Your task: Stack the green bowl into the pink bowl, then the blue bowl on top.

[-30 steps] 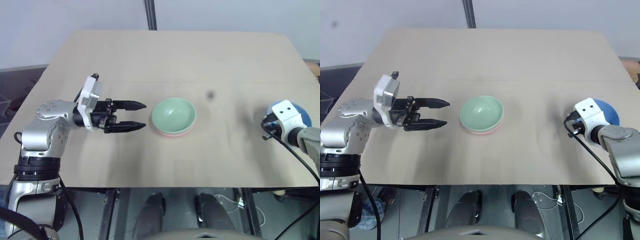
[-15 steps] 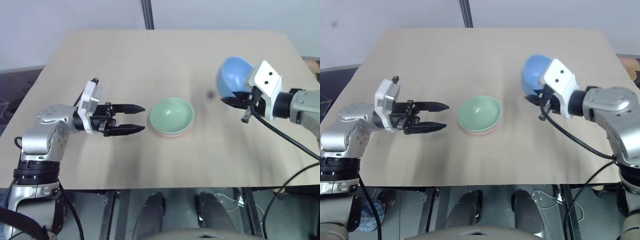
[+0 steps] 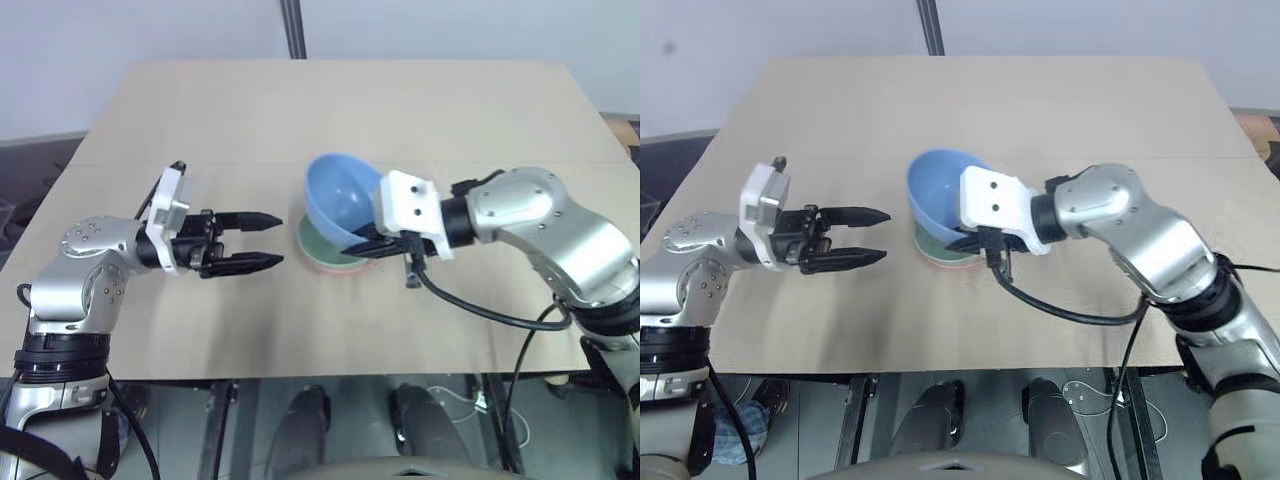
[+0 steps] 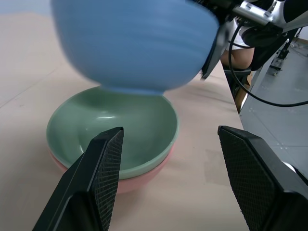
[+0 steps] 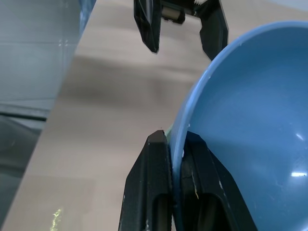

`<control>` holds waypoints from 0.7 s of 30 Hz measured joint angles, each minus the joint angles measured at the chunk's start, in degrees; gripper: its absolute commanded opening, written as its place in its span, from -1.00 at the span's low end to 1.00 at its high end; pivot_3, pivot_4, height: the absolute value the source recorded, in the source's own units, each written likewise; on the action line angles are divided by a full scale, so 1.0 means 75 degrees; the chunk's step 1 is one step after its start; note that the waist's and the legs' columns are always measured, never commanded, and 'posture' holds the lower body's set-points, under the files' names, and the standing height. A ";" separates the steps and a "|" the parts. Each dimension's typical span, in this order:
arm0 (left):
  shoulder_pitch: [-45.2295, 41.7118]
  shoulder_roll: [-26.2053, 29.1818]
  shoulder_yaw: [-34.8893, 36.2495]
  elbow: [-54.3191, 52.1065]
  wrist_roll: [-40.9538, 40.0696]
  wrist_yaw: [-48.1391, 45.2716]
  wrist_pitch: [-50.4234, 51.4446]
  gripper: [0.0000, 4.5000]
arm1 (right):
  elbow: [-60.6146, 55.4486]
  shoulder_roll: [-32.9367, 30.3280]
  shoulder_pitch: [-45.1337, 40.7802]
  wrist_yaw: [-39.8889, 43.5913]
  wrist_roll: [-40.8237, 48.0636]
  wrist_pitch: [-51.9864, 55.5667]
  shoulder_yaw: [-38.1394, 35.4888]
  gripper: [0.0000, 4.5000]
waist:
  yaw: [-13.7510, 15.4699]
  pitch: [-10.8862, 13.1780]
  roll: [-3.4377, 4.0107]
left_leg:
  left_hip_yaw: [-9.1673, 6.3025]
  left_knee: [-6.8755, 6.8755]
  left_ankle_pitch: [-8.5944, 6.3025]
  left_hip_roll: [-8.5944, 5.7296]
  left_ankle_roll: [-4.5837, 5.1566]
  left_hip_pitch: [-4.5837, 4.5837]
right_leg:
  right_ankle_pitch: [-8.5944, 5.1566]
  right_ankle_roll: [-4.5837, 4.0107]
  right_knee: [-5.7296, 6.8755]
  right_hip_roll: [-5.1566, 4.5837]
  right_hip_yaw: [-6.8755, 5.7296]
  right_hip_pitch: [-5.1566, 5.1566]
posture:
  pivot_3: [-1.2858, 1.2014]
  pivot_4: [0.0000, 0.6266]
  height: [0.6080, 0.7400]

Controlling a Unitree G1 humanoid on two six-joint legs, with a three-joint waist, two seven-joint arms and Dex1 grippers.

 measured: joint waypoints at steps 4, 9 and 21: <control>0.0265 0.0065 0.0182 -0.0191 -0.0014 0.0085 0.0056 0.47 | 0.0439 0.0269 -0.0089 0.0038 -0.0307 -0.0276 0.0089 -0.66 | 0.0001 0.0000 0.0000 | -0.0001 -0.0001 0.0000 -0.0001 0.0000 -0.0001 | 0.0000 0.0000 -0.0003 -0.0002 0.0000 0.0000 | 0.03 -0.52 1.00; 0.0469 0.0140 0.0359 -0.0371 -0.0080 0.0206 0.0151 0.47 | 0.0481 0.0424 -0.0092 0.0115 -0.0377 -0.0302 0.0087 0.10 | 0.0002 0.0000 0.0000 | -0.0001 -0.0001 0.0000 -0.0001 0.0000 0.0000 | 0.0000 0.0000 0.0000 -0.0002 0.0000 0.0000 | 0.03 -0.52 1.00; 0.0690 0.0209 0.0428 -0.0602 -0.0125 0.0454 0.0190 0.47 | 0.0553 -0.0298 0.0265 -0.0050 -0.0287 -0.0068 -0.1060 0.10 | 0.0039 -0.0001 -0.0002 | 0.0000 -0.0003 -0.0001 -0.0003 0.0001 0.0000 | 0.0000 0.0000 -0.0003 -0.0004 0.0000 0.0001 | 0.03 -0.52 1.00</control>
